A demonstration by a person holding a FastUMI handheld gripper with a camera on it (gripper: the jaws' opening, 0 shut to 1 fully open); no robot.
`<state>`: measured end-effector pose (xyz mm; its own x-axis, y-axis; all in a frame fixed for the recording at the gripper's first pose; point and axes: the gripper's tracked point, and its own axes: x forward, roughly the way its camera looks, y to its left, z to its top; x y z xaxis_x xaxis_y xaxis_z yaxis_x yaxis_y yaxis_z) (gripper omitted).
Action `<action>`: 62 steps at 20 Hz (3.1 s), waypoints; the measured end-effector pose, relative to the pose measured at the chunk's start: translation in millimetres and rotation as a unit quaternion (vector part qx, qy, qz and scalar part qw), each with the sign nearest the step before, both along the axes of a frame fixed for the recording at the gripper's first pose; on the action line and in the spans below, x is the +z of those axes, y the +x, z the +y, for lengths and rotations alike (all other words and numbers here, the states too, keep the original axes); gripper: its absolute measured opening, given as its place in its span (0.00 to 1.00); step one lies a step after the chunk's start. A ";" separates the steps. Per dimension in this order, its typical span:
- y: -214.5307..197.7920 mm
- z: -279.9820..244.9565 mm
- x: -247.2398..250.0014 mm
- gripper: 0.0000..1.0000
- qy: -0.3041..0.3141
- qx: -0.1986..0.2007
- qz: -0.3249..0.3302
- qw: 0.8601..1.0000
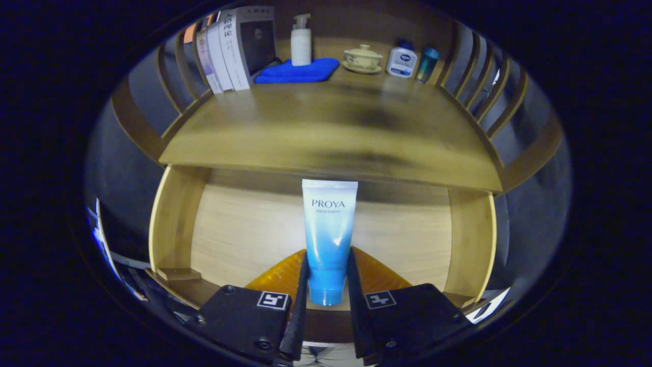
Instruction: Pull open the drawer, take out the items inside it, and place them on the countertop above the cabinet.
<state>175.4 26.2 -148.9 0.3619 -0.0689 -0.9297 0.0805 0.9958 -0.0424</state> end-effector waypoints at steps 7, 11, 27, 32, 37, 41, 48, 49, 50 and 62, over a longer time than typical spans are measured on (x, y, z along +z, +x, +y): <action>42.6 -8.7 57.9 0.41 -0.013 0.009 -0.062 0.998; 77.2 -9.4 77.3 0.41 -0.016 0.003 -0.083 0.996; 179.7 -14.7 72.4 0.42 -0.027 -0.049 -0.105 0.993; 184.6 -14.9 61.0 0.50 -0.016 -0.062 -0.105 0.992; 176.6 -2.4 85.2 0.52 0.003 -0.040 -0.141 0.989; 156.9 9.3 104.0 0.71 0.013 -0.017 -0.163 0.986; 110.2 14.8 125.1 0.71 0.019 0.011 -0.188 0.982; 100.6 13.1 125.0 0.71 0.018 0.012 -0.187 0.982; 91.9 13.4 126.7 0.71 0.020 0.011 -0.187 0.982; -11.4 20.3 154.3 0.69 0.057 0.053 -0.270 0.960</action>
<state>164.0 46.6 5.4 0.7920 0.0854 -0.6045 -0.0413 0.9954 0.0865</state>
